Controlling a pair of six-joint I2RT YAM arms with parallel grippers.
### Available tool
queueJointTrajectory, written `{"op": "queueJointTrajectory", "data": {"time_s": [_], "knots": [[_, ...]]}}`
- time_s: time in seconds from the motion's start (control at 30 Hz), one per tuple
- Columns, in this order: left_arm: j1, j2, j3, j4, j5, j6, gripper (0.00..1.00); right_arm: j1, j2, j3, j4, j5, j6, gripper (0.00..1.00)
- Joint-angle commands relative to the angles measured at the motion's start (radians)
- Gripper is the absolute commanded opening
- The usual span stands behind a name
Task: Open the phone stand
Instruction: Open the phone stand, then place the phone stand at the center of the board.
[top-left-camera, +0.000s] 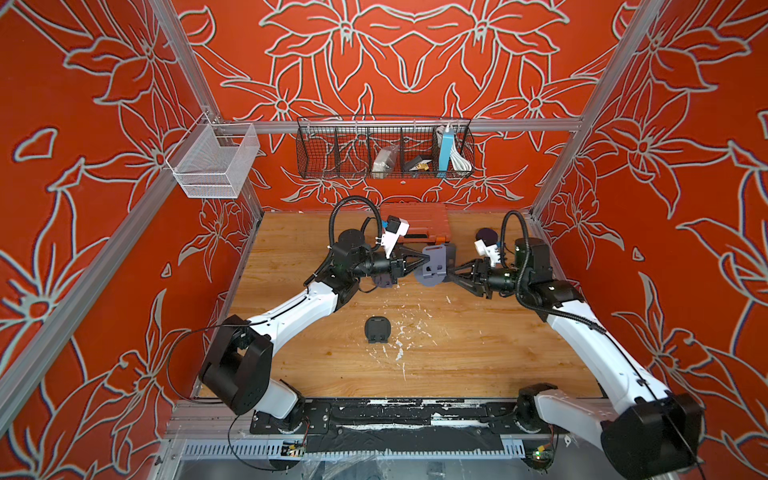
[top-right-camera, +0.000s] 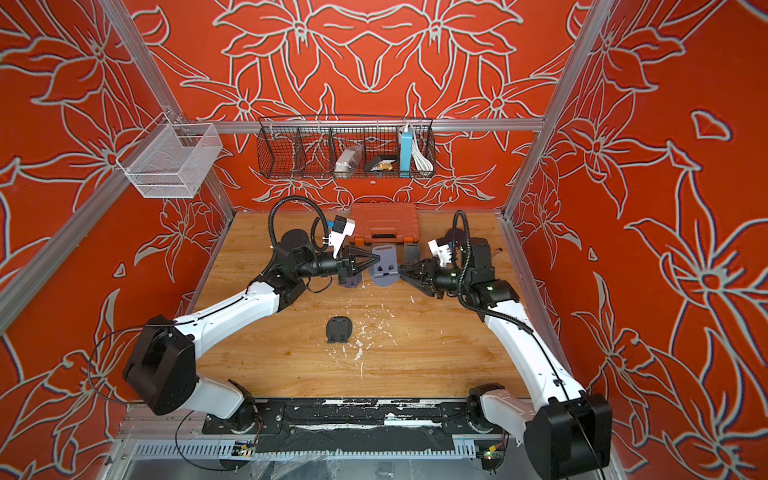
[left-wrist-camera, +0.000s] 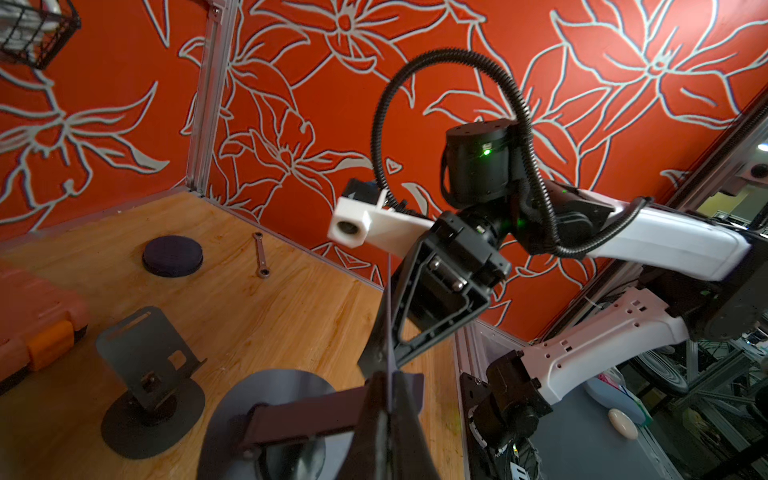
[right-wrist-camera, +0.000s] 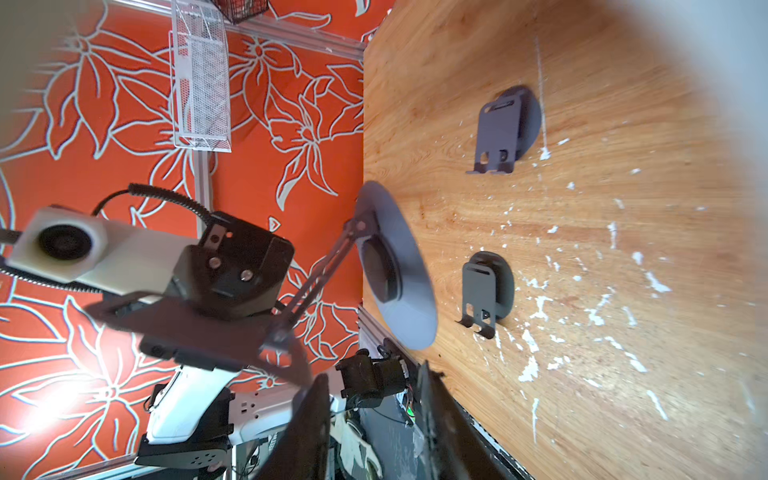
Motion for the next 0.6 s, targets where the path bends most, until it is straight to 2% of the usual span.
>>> {"op": "queueJointTrajectory", "data": {"time_s": [0.0, 0.1, 0.2, 0.57], "knots": [[-0.003, 0.078, 0.038, -0.015, 0.073, 0.001, 0.00, -0.041, -0.083, -0.017, -0.243, 0.078, -0.157, 0.38], [-0.013, 0.168, 0.055, -0.006, 0.097, -0.026, 0.00, -0.055, -0.140, 0.002, -0.372, 0.212, -0.239, 0.38], [-0.033, 0.263, 0.072, 0.052, 0.124, -0.065, 0.00, -0.067, -0.172, 0.006, -0.368, 0.272, -0.241, 0.37], [-0.094, 0.558, 0.205, 0.054, 0.227, -0.107, 0.00, -0.083, -0.118, -0.004, -0.264, 0.262, -0.214, 0.32]]}}
